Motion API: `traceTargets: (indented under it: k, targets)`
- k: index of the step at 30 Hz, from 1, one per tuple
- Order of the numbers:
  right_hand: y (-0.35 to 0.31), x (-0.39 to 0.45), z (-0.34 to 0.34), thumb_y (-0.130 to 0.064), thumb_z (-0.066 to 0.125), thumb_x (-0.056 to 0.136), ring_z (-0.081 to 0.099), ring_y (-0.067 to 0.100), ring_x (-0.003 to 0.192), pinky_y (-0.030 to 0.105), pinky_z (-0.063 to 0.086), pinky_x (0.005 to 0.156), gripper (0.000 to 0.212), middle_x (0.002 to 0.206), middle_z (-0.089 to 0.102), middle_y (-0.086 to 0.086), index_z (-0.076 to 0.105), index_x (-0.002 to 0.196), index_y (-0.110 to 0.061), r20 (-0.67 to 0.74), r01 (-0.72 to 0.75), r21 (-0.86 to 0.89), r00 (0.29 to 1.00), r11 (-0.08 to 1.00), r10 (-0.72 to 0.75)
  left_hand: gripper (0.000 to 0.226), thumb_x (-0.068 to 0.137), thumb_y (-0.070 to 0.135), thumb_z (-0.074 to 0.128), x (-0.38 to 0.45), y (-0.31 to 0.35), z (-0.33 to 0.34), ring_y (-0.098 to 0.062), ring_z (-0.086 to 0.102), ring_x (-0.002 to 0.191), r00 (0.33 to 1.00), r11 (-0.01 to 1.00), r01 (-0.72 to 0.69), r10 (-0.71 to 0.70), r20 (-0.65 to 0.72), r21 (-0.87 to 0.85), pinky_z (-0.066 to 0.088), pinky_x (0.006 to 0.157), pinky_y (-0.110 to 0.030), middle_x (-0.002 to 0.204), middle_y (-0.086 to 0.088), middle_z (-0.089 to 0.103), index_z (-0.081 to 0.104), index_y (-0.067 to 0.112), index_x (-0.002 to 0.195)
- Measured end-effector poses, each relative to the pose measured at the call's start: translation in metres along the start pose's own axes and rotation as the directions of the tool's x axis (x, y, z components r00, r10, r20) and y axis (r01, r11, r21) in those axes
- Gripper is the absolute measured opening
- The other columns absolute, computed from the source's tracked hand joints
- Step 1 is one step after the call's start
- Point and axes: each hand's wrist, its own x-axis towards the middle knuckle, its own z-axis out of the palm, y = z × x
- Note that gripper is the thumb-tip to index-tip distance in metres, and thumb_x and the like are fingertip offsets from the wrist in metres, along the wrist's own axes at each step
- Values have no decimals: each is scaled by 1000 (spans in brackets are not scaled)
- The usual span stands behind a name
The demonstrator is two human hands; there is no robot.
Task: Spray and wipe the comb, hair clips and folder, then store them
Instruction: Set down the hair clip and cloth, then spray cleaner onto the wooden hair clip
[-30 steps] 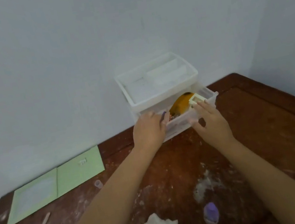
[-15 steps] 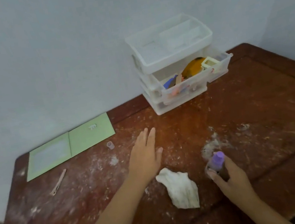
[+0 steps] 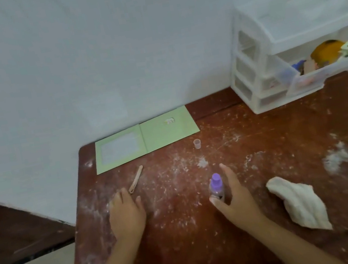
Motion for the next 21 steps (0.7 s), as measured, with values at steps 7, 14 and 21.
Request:
traceTargets:
  k: [7,14,21]
  targets:
    - [-12,-5,18,-8,63,82,63,32,80,22,49,65,79,87,67,18,8,125,-45,-84,-89,-40,993,995,86,31,94,22,41,43,-21,6,-30,45,110,992,992,-104,98,85,69,44,87,-39,116,-13,54,58,4,112]
    - [-40,-28,9,1,50,85,43,1,48,12,32,50,77,80,52,-16,8,118,-54,83,-104,-43,991,994,107,32,90,34,47,48,-19,-2,-26,51,101,985,986,-166,167,44,-34,46,78,-35,104,-10,58,60,8,103]
    - [-27,-43,17,-34,40,68,40,-13,48,5,34,50,63,74,34,-29,25,117,-70,101,-108,-62,988,992,114,27,94,19,41,50,-6,-5,-30,56,99,990,993,-114,114,80,-4,46,77,-37,106,-15,58,56,4,111]
